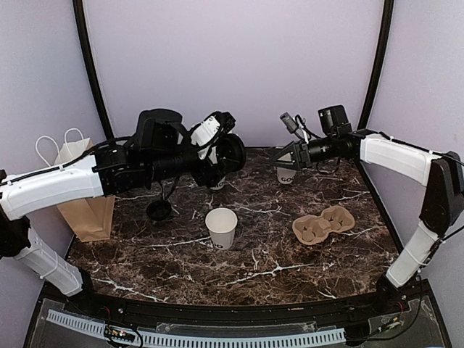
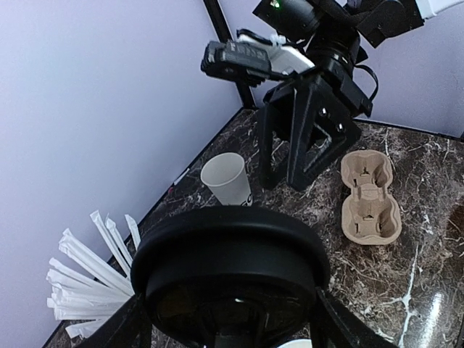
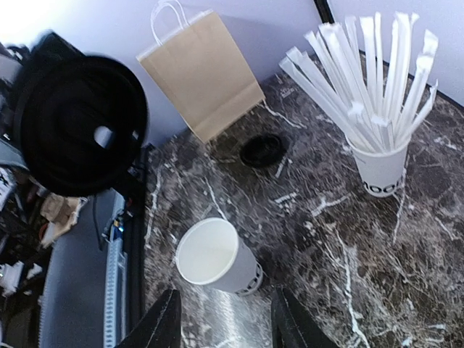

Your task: Pack the takeout coffee

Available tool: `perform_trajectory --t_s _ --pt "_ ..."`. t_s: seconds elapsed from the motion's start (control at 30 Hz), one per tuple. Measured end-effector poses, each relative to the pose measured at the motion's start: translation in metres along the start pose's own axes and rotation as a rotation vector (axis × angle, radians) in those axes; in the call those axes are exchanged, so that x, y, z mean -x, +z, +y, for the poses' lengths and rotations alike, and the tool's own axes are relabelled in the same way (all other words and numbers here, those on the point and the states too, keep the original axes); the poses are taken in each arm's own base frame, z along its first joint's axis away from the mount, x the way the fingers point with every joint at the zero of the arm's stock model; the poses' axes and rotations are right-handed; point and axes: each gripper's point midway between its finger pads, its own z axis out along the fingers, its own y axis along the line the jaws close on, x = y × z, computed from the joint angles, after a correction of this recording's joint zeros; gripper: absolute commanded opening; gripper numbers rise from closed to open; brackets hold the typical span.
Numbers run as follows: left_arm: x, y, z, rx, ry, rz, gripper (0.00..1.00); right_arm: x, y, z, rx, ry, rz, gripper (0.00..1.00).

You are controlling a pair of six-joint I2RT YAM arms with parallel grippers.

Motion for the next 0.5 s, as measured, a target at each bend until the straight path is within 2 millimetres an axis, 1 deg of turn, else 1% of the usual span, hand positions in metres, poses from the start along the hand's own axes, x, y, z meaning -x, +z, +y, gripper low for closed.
perform_trajectory --t_s 0.07,0.1,0.13,0.23,0.3,0.37,0.5 --pt "0.0 -0.002 0.001 -0.018 -0.017 0.069 0.58 -0.018 0.007 -0.01 -0.05 -0.011 0.049 0.44" --pt "-0.003 -0.002 0.0 -0.028 -0.022 0.107 0.59 -0.031 0.011 -0.017 -0.072 -0.01 0.084 0.44" --pt "-0.008 -0.002 -0.002 -0.041 -0.026 0.149 0.59 -0.041 0.013 -0.021 -0.085 -0.006 0.107 0.43" --pt "-0.032 0.0 -0.011 -0.083 -0.025 0.286 0.59 -0.074 0.021 -0.037 -0.131 0.002 0.195 0.43" --pt "-0.051 0.002 -0.018 -0.116 -0.022 0.389 0.59 -0.092 0.024 -0.041 -0.148 0.003 0.24 0.43" --pt "-0.068 0.005 -0.026 -0.15 -0.015 0.48 0.58 -0.104 0.026 -0.04 -0.153 -0.001 0.276 0.43" --pt "-0.103 0.007 -0.038 -0.19 0.005 0.632 0.57 -0.109 0.029 -0.039 -0.154 -0.038 0.301 0.43"
